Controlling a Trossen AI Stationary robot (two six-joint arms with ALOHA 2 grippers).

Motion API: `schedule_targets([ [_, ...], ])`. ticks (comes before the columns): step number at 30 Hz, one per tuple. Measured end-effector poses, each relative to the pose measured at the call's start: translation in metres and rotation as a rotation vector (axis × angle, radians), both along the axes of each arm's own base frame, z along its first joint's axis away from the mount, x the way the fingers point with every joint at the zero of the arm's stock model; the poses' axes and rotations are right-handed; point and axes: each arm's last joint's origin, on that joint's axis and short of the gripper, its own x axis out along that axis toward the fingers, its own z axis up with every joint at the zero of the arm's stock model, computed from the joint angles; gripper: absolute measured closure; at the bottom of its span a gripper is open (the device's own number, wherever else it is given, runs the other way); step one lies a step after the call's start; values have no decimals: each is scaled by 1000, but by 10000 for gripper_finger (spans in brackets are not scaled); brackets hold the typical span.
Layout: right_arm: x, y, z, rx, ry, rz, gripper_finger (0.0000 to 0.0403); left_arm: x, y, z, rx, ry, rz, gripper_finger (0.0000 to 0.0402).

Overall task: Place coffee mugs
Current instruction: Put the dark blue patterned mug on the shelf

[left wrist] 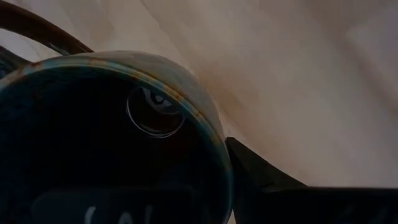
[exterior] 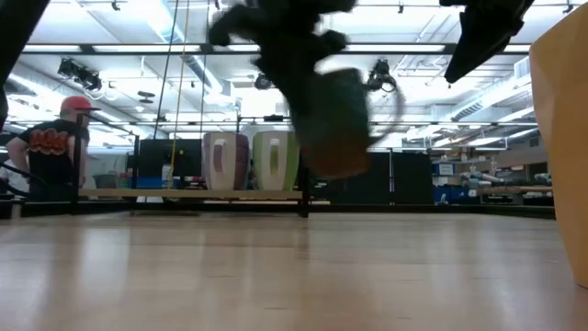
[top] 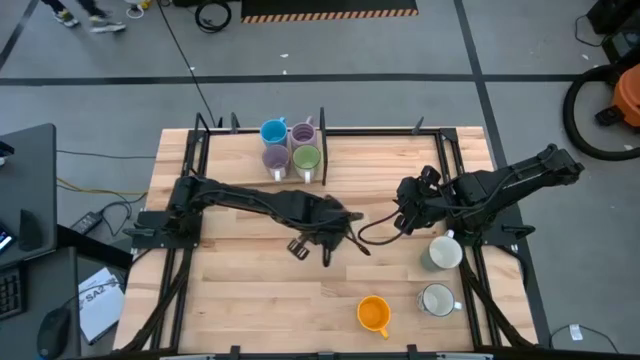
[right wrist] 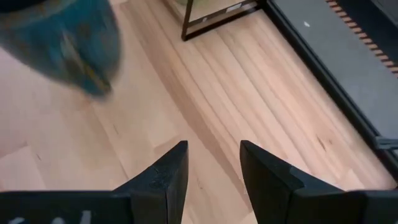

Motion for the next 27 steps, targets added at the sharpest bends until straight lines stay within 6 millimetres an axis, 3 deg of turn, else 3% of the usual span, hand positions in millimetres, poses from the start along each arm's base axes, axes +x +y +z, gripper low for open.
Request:
schedule_targets([
  [9,0,-1,1,-32,10,22,252,-53,-11,36,-252,223,352,358],
  [16,1,-1,1,-42,15,42,252,-78,-1,54,-257,273,654,358],
  [19,1,0,1,-41,9,47,252,-90,4,54,-263,263,752,358],
  [27,2,3,1,-45,9,86,252,-142,18,47,-294,209,997,358],
])
